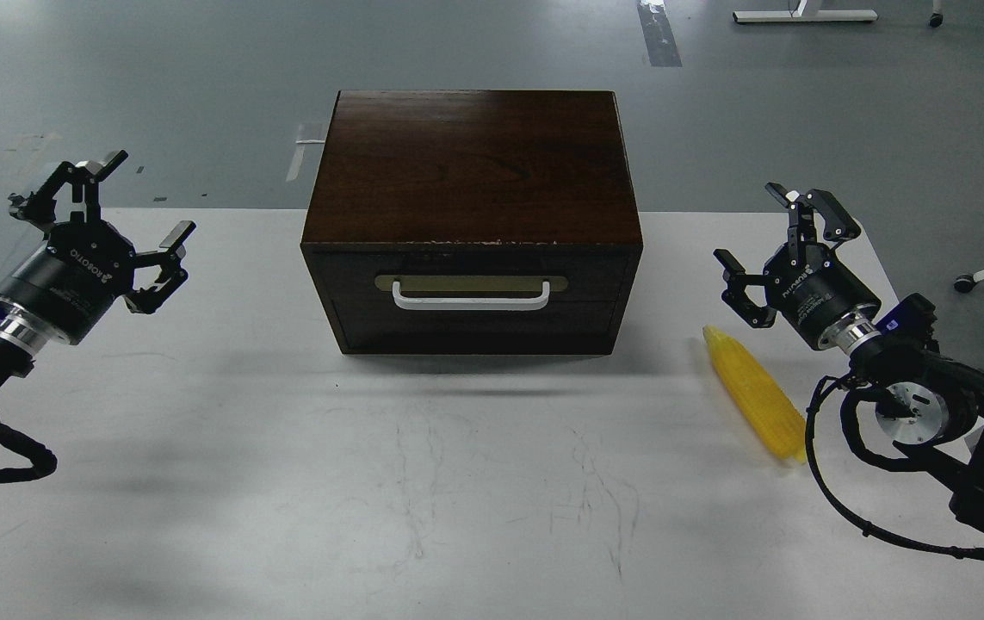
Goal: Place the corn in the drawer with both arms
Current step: 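Raise the left gripper up and away from the table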
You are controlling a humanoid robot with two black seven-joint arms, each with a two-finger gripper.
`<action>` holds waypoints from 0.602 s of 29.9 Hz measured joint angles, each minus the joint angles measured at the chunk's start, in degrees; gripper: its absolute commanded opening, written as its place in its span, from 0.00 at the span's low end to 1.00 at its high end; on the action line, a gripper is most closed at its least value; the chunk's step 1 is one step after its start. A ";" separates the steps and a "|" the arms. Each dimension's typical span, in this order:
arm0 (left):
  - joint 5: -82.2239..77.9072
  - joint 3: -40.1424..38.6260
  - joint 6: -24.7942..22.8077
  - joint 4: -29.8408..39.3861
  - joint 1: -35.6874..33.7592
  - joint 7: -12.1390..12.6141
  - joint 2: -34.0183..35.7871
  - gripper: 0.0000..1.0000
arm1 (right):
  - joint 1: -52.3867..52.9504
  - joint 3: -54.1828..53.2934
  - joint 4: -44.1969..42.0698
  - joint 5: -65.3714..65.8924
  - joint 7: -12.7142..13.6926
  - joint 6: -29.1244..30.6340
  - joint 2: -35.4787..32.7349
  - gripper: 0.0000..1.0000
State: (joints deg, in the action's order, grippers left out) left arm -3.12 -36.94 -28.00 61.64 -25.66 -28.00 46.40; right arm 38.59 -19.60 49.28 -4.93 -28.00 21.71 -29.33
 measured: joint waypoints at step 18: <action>-0.27 -0.40 0.00 -16.28 -3.34 0.00 1.12 0.98 | 0.43 -0.10 -0.56 0.01 0.00 0.10 -0.03 1.00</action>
State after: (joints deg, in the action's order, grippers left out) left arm -3.39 -37.34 -28.01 45.36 -29.00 -28.00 47.52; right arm 39.02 -19.69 48.72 -4.92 -28.00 21.81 -29.36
